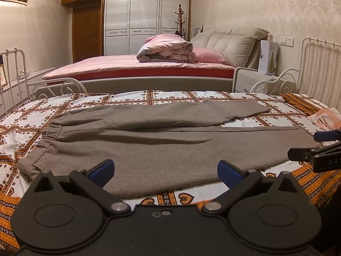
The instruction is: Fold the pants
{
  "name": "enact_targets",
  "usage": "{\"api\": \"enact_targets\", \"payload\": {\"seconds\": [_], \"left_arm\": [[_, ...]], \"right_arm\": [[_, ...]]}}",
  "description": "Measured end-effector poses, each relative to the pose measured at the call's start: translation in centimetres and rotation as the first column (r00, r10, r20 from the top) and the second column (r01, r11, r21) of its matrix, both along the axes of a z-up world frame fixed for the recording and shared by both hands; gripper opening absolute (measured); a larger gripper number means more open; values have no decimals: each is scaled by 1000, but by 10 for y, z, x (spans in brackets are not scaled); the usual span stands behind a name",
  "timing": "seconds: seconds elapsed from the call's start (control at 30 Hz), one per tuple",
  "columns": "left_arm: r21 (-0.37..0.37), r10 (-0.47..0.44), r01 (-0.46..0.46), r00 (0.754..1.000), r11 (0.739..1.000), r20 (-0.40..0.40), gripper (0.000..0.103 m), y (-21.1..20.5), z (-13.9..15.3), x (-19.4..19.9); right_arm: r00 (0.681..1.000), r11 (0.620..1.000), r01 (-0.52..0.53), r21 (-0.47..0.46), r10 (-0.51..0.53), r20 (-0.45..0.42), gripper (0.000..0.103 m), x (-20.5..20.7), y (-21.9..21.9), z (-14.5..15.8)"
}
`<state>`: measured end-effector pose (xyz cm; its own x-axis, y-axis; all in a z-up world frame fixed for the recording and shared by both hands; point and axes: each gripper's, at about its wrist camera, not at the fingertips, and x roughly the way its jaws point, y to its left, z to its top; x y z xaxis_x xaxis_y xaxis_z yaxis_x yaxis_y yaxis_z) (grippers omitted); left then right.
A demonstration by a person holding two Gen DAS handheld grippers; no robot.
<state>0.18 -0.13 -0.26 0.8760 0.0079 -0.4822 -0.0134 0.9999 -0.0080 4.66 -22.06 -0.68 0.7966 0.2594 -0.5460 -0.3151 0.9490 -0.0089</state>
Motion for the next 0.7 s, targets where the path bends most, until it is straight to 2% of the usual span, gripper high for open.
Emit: {"api": "enact_targets", "payload": {"seconds": [0.7], "left_arm": [[3, -2, 2, 1000, 1000, -1, 97, 1, -1, 1]], "right_arm": [[1000, 1000, 1, 2, -1, 5, 103, 0, -2, 2]]}}
